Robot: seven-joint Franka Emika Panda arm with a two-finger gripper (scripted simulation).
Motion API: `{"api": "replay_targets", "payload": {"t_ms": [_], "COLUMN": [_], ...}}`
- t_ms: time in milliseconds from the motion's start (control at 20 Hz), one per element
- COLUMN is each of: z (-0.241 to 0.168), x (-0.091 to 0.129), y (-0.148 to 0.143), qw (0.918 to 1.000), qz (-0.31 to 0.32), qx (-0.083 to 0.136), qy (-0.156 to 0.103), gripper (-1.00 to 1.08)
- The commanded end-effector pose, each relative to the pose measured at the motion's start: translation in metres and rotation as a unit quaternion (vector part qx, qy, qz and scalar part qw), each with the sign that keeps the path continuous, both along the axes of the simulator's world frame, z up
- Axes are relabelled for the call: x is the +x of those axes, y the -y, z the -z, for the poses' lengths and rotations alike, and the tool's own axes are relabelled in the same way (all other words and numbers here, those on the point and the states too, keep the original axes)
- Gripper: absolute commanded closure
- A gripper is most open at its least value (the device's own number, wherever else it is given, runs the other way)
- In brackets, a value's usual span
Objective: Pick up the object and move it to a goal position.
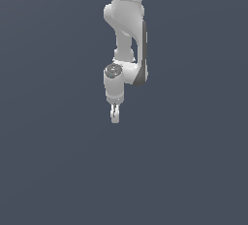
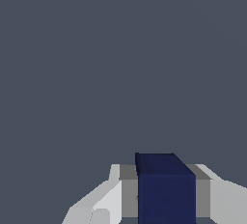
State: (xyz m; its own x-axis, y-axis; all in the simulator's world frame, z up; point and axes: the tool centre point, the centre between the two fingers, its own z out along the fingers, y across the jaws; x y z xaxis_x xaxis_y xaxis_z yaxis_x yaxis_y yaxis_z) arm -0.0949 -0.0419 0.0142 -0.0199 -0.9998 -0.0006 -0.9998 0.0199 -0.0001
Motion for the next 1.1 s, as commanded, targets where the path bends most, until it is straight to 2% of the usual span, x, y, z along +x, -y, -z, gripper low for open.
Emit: {"api": "replay_targets", "payload": {"t_ms": [0, 500, 1050], "z": [-0.003, -0.044, -0.141], "x": [0.000, -0.006, -0.019], "y": [0.000, 0.008, 0.026], "qw": [1.0000, 1.0000, 1.0000], "qz": [0.000, 0.001, 0.002], "qx": [0.000, 0.001, 0.001], "qy": [0.000, 0.000, -0.001], "gripper": [1.08, 1.08, 1.08]}}
